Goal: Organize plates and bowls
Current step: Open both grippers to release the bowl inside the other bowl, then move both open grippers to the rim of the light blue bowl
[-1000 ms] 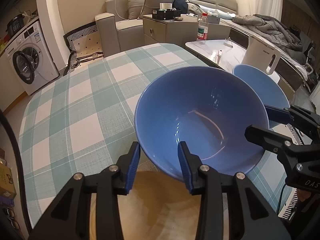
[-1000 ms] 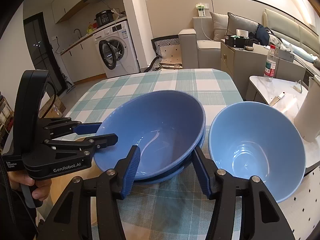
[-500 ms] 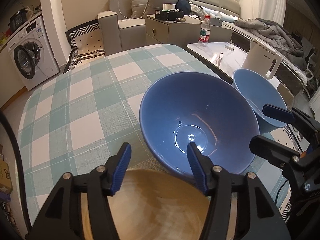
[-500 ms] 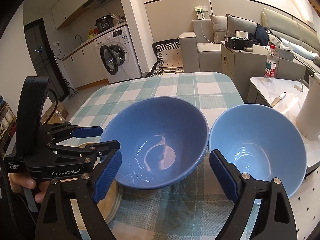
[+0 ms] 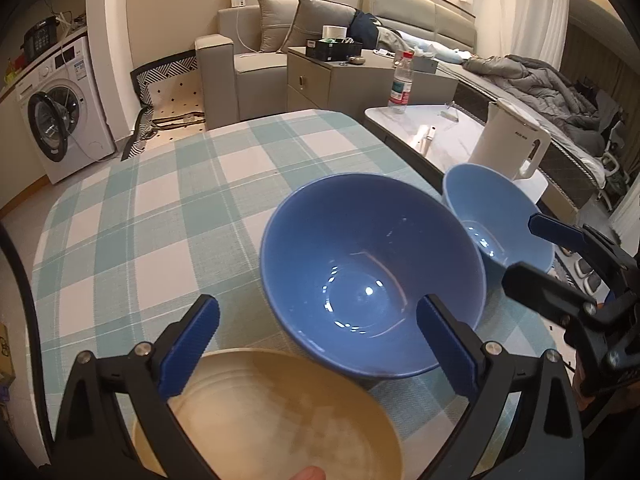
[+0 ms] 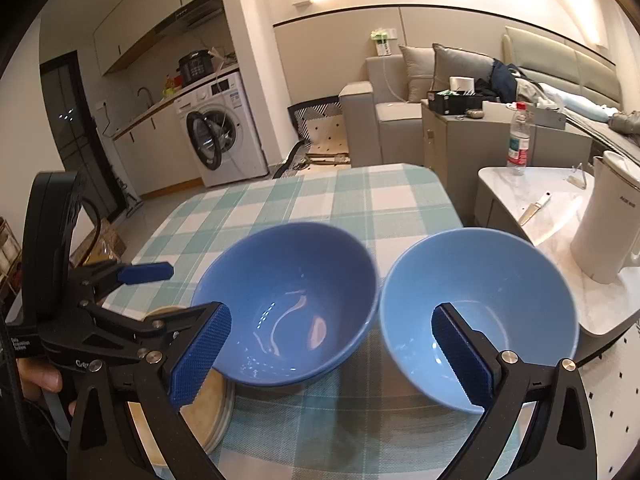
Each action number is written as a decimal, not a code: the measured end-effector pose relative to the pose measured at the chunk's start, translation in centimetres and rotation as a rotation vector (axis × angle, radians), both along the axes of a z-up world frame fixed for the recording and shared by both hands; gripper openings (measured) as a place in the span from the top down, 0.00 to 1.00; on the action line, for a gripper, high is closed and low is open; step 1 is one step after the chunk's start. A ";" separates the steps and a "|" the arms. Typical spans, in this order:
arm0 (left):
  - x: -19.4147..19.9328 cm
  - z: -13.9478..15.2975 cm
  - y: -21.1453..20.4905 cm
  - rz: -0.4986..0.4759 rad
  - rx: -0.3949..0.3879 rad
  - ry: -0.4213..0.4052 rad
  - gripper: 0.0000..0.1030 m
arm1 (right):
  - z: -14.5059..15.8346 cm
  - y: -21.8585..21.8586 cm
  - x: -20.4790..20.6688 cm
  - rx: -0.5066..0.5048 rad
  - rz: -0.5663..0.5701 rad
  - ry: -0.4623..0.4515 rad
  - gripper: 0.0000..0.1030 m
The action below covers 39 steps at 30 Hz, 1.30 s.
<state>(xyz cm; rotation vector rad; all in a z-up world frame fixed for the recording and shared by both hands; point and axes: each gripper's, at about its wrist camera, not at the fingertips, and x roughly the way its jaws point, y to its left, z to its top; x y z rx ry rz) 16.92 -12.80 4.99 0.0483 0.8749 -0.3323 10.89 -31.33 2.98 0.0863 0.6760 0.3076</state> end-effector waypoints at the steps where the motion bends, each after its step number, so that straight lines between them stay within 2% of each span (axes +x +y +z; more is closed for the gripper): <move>1: 0.0 0.0 -0.2 -0.003 -0.002 0.002 0.03 | 0.2 -0.4 -0.1 0.004 -0.011 -0.004 0.01; 12: -0.4 0.9 -3.2 -0.011 -0.016 -0.008 0.03 | 2.3 -5.2 -1.2 0.053 -0.125 -0.045 0.01; 21: -0.5 0.9 -5.4 -0.023 -0.031 -0.002 0.03 | 2.9 -8.6 -1.9 -0.035 -0.250 -0.072 0.01; 29: -0.8 0.7 -7.0 -0.021 -0.046 -0.002 0.03 | 2.7 -10.8 -2.1 -0.053 -0.280 -0.072 0.01; 32: -0.8 0.6 -7.7 -0.025 -0.055 0.006 0.03 | 2.5 -11.9 -2.1 -0.039 -0.297 -0.067 0.01; 39: -1.8 0.8 -10.2 -0.106 -0.055 -0.017 0.04 | 2.1 -13.7 -2.1 0.024 -0.317 -0.053 0.01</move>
